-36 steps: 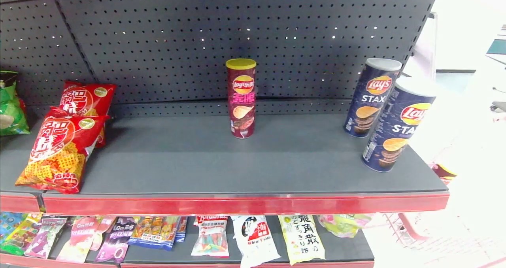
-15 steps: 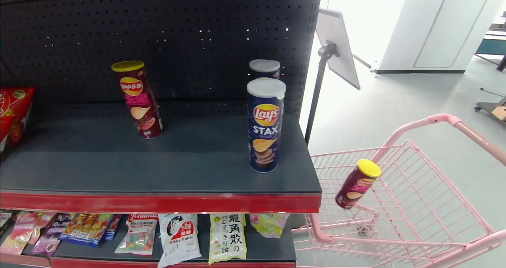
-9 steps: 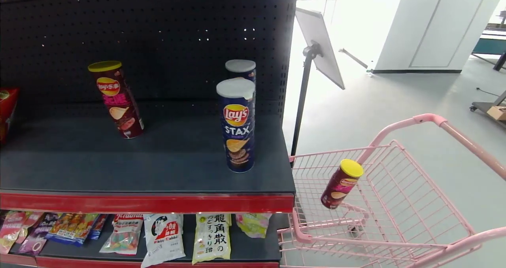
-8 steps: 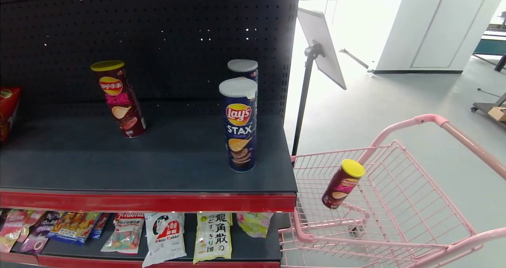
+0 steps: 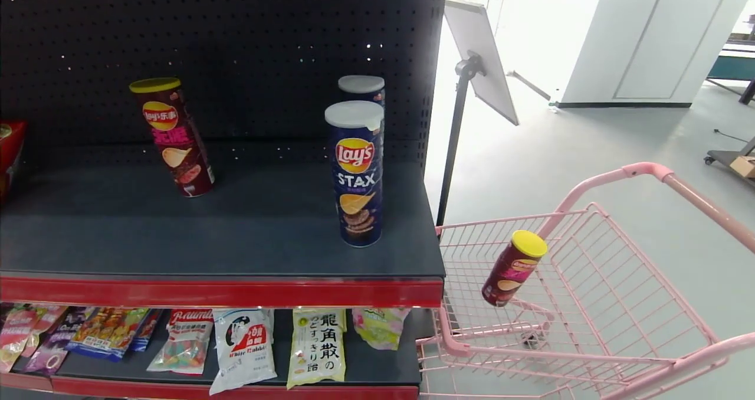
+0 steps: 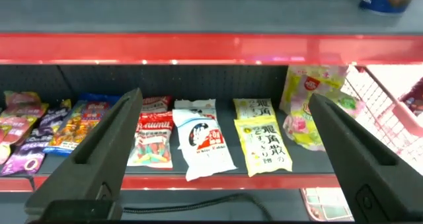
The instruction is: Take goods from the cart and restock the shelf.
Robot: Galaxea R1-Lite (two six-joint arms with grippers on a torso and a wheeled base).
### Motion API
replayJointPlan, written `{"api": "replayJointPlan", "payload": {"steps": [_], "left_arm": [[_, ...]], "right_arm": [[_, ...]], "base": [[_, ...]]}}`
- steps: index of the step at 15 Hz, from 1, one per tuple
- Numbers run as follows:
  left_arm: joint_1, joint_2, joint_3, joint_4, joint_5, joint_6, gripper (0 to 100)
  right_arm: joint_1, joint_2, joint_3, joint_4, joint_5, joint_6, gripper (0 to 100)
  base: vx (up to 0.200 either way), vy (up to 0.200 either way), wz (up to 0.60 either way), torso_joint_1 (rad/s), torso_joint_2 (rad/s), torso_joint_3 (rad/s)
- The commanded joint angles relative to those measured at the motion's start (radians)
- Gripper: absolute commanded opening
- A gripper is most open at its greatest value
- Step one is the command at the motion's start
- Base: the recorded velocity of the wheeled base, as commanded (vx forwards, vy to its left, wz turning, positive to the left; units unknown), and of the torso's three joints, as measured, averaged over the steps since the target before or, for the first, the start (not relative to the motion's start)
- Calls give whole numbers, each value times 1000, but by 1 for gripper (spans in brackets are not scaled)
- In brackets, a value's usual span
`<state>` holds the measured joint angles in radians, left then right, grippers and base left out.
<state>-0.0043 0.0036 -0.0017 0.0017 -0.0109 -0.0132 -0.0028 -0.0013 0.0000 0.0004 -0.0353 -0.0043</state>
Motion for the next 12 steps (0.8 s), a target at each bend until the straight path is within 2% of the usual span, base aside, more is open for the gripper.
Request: {"api": "replayJointPlan", "payload": {"steps": [1,6,12], "left_arm": [[0,1,0,0,0,-1,100],[1,1,0,0,0,6,100],[1,1,0,0,0,7,100]], "right_arm": [[0,1,0,0,0,0,100],[0,1,0,1,0,0,100],[0,1,0,0,0,0,100]], "base": [[0,0,0,-154,359,203],[0,0,0,-136,332,189],[0,-200,0,-11,36,20]]}}
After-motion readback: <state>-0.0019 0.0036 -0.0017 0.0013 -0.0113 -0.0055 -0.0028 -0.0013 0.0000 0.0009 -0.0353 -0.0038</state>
